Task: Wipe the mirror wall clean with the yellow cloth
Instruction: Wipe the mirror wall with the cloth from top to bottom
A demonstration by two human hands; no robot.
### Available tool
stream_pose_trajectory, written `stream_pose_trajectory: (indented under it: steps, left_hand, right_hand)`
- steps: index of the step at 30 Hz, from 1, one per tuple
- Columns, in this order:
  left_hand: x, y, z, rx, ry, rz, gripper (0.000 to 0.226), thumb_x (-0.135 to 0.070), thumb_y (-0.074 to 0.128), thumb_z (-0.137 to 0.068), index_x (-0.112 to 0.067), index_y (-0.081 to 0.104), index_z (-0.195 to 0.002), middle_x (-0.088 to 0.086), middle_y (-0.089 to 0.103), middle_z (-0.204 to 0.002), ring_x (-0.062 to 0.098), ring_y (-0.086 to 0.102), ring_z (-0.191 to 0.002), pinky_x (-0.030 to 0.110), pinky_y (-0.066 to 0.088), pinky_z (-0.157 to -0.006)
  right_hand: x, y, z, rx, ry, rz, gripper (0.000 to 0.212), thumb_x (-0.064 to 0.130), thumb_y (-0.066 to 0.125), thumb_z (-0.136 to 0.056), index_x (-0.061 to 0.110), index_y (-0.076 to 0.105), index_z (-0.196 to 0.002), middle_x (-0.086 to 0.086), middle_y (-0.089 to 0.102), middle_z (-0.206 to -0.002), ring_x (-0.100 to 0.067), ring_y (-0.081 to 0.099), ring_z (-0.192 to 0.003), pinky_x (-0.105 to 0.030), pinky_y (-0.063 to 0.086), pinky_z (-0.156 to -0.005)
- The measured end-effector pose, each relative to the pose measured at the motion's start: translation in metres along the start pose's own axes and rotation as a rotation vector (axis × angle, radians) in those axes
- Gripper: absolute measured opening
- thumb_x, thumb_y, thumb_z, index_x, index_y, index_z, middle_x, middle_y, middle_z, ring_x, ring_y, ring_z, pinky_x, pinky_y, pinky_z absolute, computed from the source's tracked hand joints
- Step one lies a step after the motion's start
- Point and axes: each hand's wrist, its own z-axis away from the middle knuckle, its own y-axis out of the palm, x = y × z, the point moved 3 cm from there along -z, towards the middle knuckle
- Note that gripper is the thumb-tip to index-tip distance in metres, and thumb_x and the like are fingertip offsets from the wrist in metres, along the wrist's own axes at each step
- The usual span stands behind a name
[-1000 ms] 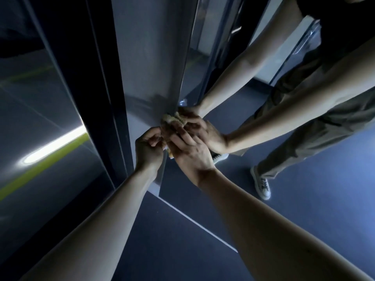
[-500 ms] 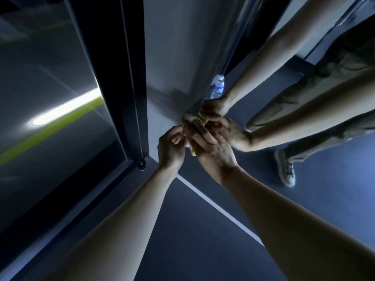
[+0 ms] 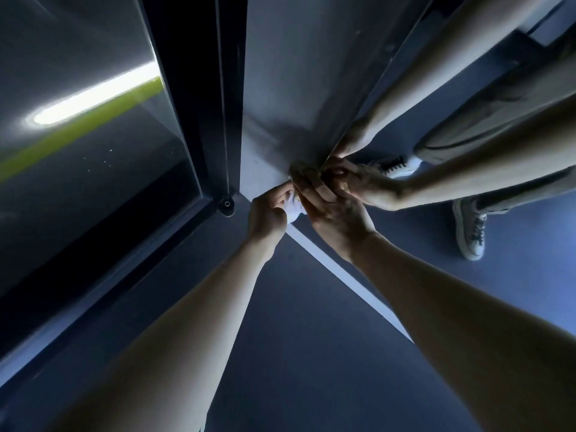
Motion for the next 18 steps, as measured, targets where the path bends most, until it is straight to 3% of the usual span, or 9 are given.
stream_pose_trajectory:
  steps: [2, 4, 8, 12, 15, 18]
  left_hand:
    - [0.022, -0.008, -0.007, -0.029, -0.083, -0.032, 0.061, 0.015, 0.026, -0.084, -0.019, 0.06, -0.121, 0.005, 0.061, -0.121, 0.009, 0.054, -0.113, 0.016, 0.038, -0.086]
    - [0.045, -0.015, -0.013, -0.022, -0.148, -0.075, 0.068, 0.018, 0.022, -0.08, -0.015, 0.052, -0.132, 0.008, 0.05, -0.137, 0.017, 0.047, -0.127, 0.018, 0.035, -0.093]
    - [0.071, -0.021, -0.019, 0.009, -0.155, -0.089, 0.07, 0.02, 0.021, -0.078, -0.012, 0.05, -0.134, 0.007, 0.05, -0.138, 0.018, 0.047, -0.127, 0.018, 0.035, -0.097]
    - [0.093, -0.019, -0.03, 0.038, -0.155, -0.071, 0.066, 0.018, 0.021, -0.08, -0.01, 0.053, -0.131, 0.009, 0.054, -0.133, 0.017, 0.049, -0.124, 0.017, 0.037, -0.096]
    - [0.107, -0.018, -0.036, 0.046, -0.183, -0.087, 0.066, 0.016, 0.022, -0.08, -0.012, 0.053, -0.131, 0.01, 0.054, -0.134, 0.017, 0.05, -0.123, 0.021, 0.037, -0.099]
    - [0.119, -0.021, -0.037, 0.03, -0.221, -0.098, 0.067, 0.016, 0.022, -0.079, -0.014, 0.054, -0.13, 0.009, 0.055, -0.132, 0.016, 0.052, -0.121, 0.018, 0.037, -0.092]
  right_hand:
    - [0.013, 0.019, 0.006, 0.083, -0.062, 0.051, 0.044, 0.008, 0.05, -0.082, 0.0, 0.061, -0.123, -0.014, 0.049, -0.14, -0.027, 0.041, -0.132, -0.036, 0.037, -0.102]
    - [0.02, 0.038, 0.007, 0.189, -0.059, 0.039, 0.05, 0.013, 0.064, -0.075, -0.001, 0.06, -0.123, -0.015, 0.049, -0.14, -0.028, 0.041, -0.132, -0.037, 0.039, -0.102]
    - [0.034, 0.067, 0.008, 0.349, -0.033, 0.027, 0.061, 0.016, 0.071, -0.073, -0.003, 0.054, -0.128, -0.017, 0.047, -0.141, -0.031, 0.042, -0.132, -0.04, 0.05, -0.092]
    - [0.047, 0.093, 0.01, 0.516, -0.056, 0.083, 0.059, 0.017, 0.058, -0.078, -0.001, 0.048, -0.134, -0.018, 0.04, -0.146, -0.032, 0.037, -0.135, -0.041, 0.05, -0.089]
    - [0.05, 0.107, 0.008, 0.614, 0.083, -0.004, 0.051, 0.015, 0.044, -0.084, -0.003, 0.05, -0.132, -0.018, 0.045, -0.141, -0.028, 0.045, -0.129, -0.042, 0.054, -0.081]
    - [0.063, 0.121, 0.01, 0.629, -0.042, 0.016, 0.06, 0.006, 0.041, -0.092, -0.01, 0.017, -0.145, -0.024, 0.013, -0.154, -0.035, 0.02, -0.141, -0.047, 0.049, -0.09]
